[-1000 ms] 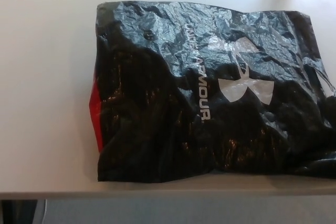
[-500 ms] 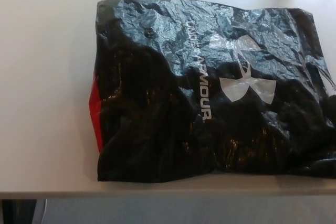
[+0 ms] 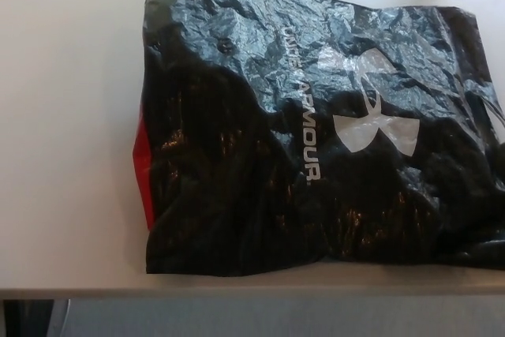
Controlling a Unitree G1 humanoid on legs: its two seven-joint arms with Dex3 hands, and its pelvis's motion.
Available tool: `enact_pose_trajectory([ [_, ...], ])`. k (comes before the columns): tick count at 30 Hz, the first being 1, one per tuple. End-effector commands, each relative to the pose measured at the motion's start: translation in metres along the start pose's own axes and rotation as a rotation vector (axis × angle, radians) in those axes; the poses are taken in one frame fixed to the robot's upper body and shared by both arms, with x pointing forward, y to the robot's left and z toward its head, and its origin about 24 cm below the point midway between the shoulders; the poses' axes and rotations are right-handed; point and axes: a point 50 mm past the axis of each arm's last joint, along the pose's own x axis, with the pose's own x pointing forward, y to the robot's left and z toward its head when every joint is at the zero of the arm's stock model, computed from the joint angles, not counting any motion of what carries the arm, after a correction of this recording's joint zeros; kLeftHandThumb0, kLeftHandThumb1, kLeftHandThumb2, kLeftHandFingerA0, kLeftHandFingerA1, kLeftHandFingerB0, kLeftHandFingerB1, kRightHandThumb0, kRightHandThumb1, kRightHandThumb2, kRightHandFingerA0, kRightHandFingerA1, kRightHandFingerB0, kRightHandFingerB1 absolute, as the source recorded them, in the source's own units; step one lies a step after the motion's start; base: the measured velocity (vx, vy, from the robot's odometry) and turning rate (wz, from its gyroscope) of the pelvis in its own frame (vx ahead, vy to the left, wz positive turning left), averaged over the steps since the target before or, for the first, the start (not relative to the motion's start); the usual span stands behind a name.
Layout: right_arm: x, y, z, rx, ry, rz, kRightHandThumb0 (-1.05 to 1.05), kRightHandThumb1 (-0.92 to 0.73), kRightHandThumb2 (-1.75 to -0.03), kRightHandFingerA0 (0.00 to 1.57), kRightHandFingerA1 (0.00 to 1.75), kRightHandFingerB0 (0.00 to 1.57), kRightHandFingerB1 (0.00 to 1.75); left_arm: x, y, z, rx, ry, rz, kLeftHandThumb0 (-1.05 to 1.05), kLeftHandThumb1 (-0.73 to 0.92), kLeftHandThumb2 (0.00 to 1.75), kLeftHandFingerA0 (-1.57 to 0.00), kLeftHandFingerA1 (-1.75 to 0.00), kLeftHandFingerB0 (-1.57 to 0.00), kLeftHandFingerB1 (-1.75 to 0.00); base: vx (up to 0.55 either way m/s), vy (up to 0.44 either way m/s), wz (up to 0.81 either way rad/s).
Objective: A plastic bag is kept in the middle of the desk and the robot uses both its hands to grab the bag from the left and right and brings its hands close together to compress the bag
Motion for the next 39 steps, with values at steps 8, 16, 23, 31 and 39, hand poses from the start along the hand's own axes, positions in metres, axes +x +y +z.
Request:
enact_pose_trajectory([
  [8, -0.05, 0.057, -0.099, 0.096, 0.421, 0.005, -0.78, -0.7, -1.06, 0.08, 0.47, 0.08, 0.43, -0.05, -0.037, -0.113, -0.029, 0.493, 0.037, -0.63, 0.92, 0.77, -0.33, -0.48, -0.22, -0.35, 0.0, 0.0, 0.0],
  [16, -0.09, 0.099, -0.13, 0.086, 0.574, 0.095, -0.35, -0.57, -1.12, 0.01, 0.5, 0.0, 0.48, -0.083, -0.073, -0.143, -0.063, 0.641, 0.017, -0.61, 0.92, 0.77, -0.31, -0.46, -0.24, -0.35, 0.0, 0.0, 0.0],
  [23, -0.123, 0.14, -0.143, 0.082, 0.667, 0.192, -0.79, -0.72, -1.04, 0.0, 0.37, 0.12, 0.39, -0.113, -0.122, -0.155, -0.081, 0.737, -0.031, -0.65, 0.92, 0.75, -0.35, -0.44, -0.27, -0.33, 0.0, 0.0, 0.0],
  [31, -0.135, 0.21, -0.127, 0.22, 0.688, 0.296, -0.74, -0.7, -1.02, 0.04, 0.37, 0.08, 0.33, -0.139, -0.188, -0.15, -0.124, 0.776, -0.166, -0.64, 0.92, 0.78, -0.34, -0.45, -0.27, -0.34, 0.0, 0.0, 0.0],
  [39, -0.149, 0.253, -0.108, 0.273, 0.636, 0.399, -0.72, -0.72, -1.06, 0.04, 0.41, 0.05, 0.31, -0.166, -0.223, -0.143, -0.187, 0.827, -0.195, -0.61, 0.92, 0.82, -0.24, -0.43, -0.21, -0.34, 0.0, 0.0, 0.0],
])
